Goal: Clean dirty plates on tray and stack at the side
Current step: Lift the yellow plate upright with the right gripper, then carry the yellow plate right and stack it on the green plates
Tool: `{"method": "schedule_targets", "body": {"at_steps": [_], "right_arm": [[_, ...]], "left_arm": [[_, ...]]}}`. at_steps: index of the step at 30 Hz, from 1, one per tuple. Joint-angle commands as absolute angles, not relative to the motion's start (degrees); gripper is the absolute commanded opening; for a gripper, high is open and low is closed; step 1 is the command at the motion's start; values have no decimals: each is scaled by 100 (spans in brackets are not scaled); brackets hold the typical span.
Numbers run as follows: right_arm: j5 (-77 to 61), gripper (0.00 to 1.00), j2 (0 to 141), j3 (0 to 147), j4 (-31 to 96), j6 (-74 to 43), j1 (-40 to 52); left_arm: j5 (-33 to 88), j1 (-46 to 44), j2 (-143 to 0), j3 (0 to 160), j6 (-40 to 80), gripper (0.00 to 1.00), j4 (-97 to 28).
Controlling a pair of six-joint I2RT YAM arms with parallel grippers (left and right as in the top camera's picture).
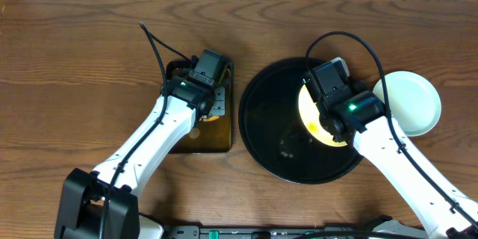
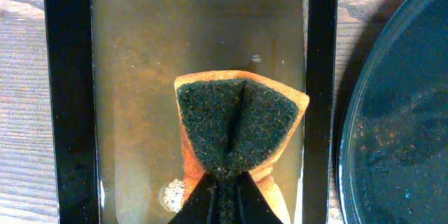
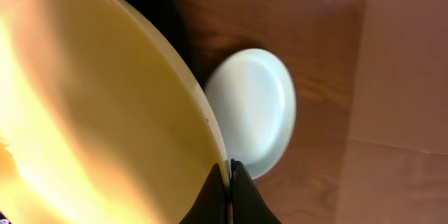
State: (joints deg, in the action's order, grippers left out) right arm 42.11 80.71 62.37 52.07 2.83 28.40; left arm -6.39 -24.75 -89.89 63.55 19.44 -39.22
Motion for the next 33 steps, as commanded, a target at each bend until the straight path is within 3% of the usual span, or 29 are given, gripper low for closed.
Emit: {"method": "schedule_targets", "body": {"at_steps": [1, 12, 25, 33], "right_arm": [[5087, 1, 7992, 6235, 5172, 366, 2921], [5317, 1, 7992, 6235, 5050, 338, 3135], [4965, 1, 7994, 6235, 4864, -473, 3015], [4834, 1, 7999, 6235, 4814, -1747, 2351]], "left_arm": [[-714, -2449, -8969, 6331, 1907, 8, -3942], [-714, -2449, -8969, 6331, 1907, 8, -3942], [-711, -2449, -8969, 6331, 1909, 8, -3946], [-711, -2449, -8969, 6331, 1909, 8, -3948]]}}
